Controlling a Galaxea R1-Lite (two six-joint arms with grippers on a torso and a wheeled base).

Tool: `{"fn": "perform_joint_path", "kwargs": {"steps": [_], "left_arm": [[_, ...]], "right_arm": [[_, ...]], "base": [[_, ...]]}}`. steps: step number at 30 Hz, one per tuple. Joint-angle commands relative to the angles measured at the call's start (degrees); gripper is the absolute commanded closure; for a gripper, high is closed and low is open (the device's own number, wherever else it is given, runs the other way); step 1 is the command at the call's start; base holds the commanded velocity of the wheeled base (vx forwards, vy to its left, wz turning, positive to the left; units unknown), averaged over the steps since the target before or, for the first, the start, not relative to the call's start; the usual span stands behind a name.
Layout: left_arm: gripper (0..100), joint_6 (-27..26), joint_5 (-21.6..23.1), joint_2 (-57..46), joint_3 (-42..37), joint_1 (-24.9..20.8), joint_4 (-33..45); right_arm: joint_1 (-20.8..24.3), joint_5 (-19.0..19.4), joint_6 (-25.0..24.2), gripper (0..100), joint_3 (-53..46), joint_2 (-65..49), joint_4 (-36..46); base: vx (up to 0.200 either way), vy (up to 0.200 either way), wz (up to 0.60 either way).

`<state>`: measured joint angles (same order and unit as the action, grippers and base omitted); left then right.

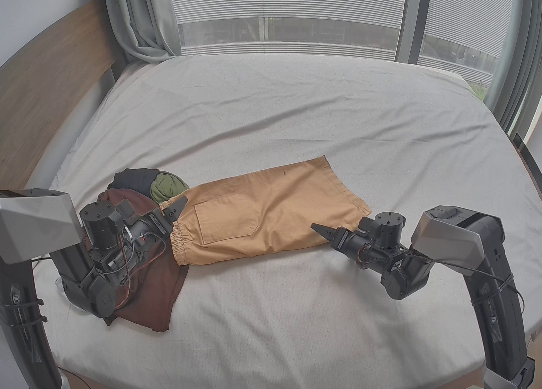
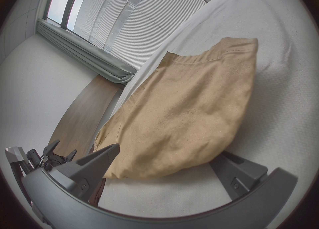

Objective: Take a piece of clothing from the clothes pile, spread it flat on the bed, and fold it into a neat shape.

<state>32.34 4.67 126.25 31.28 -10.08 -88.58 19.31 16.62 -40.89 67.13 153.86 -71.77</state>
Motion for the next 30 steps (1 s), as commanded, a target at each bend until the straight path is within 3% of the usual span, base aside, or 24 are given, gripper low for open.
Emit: {"fn": "perform_joint_path", "kwargs": {"steps": [1, 8, 18, 19, 30], "left_arm": [[0, 0.00, 0.08, 0.05, 0.01, -0.03, -0.02], [0, 0.09, 0.16, 0.05, 0.01, -0.11, -0.02], [0, 0.09, 0.16, -0.03, 0.01, -0.11, -0.02], [0, 0.09, 0.16, -0.03, 0.01, -0.11, -0.02], [0, 0.09, 0.16, 0.05, 0.01, -0.20, -0.02]], "right_arm": [[1.17, 0.00, -0.51, 0, 2.39, 1.88, 0.57], [2.31, 0.00, -3.59, 0, 4.15, 2.32, 0.40], [2.49, -0.97, -3.67, 0, 5.82, 3.38, 0.14], [2.49, -1.15, -3.67, 100, 5.99, 3.64, 0.14], [2.31, -1.23, -3.67, 100, 5.11, 3.55, -0.13]], "base": [[0.000, 0.000, 0.00], [0.000, 0.000, 0.00], [0.000, 0.000, 0.00], [0.000, 0.000, 0.00], [0.000, 0.000, 0.00]]}}
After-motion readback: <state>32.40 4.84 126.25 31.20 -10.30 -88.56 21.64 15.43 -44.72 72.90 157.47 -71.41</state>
